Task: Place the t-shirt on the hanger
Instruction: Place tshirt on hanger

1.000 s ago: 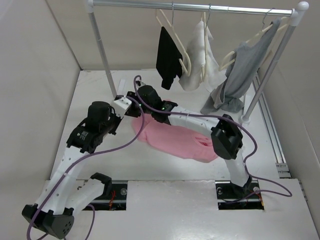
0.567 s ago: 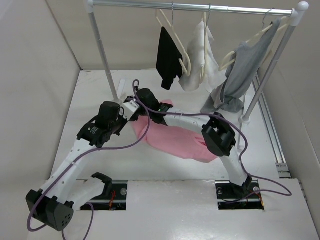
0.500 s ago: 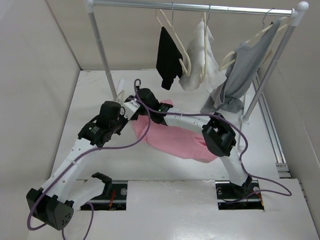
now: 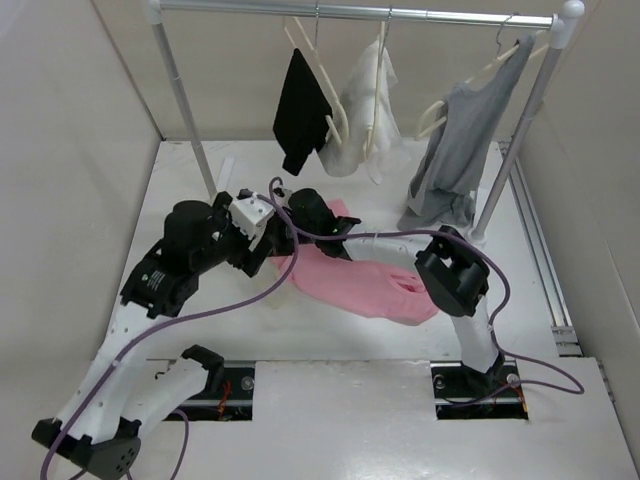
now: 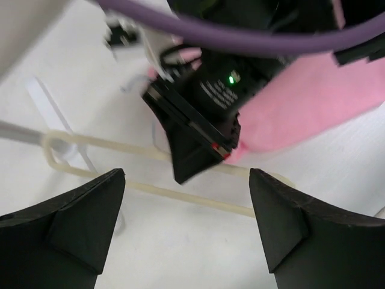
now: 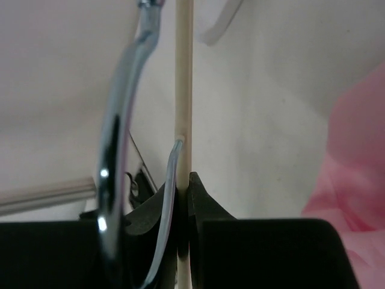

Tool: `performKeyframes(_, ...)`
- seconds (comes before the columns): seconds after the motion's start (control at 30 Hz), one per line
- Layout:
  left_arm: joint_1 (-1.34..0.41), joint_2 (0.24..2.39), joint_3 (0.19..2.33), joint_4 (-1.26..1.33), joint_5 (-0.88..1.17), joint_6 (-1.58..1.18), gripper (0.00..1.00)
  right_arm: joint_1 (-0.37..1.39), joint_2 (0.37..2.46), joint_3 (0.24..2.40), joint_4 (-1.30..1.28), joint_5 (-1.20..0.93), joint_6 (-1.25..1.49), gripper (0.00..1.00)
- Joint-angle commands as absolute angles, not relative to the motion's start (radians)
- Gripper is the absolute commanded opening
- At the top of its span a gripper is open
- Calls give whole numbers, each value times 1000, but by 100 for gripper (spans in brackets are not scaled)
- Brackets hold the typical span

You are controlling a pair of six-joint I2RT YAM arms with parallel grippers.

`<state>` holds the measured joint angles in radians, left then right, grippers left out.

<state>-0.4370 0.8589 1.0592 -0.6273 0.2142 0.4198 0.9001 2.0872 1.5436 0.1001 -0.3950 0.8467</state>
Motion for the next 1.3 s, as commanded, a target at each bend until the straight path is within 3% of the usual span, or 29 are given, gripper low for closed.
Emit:
performKeyframes(0.0,-436,807,1095,-578,296,396,82,878,1993,1505,164,-448,689,0)
performKeyframes(0.33,-436,827,1074,-519,222,321,69,830,1742,1250,147,-457,459,0)
performKeyframes(0.5,-436,827,1039,-472,231,308,41,798,1594,1144,-136,-401,287,0)
performKeyframes(0.67,-436,919,938,-492,270,507,46,733,1410,1031,-349,-373,161,0)
performKeyframes(0.73,-445,959,919,-505,270,587,53,704,1355,1000,-391,-362,141,0)
performKeyframes(0.77,-459,1006,882,-505,270,624,63,671,1307,976,-429,-353,121,0)
performKeyframes(0.87,-497,1098,835,-448,227,687,70,606,1250,957,-492,-353,89,0)
performKeyframes(1.17,-601,1451,910,-325,236,678,70,420,1036,828,-652,-327,-18,0)
performKeyframes(1.27,-601,1503,887,-236,163,678,52,362,997,819,-678,-360,-28,0)
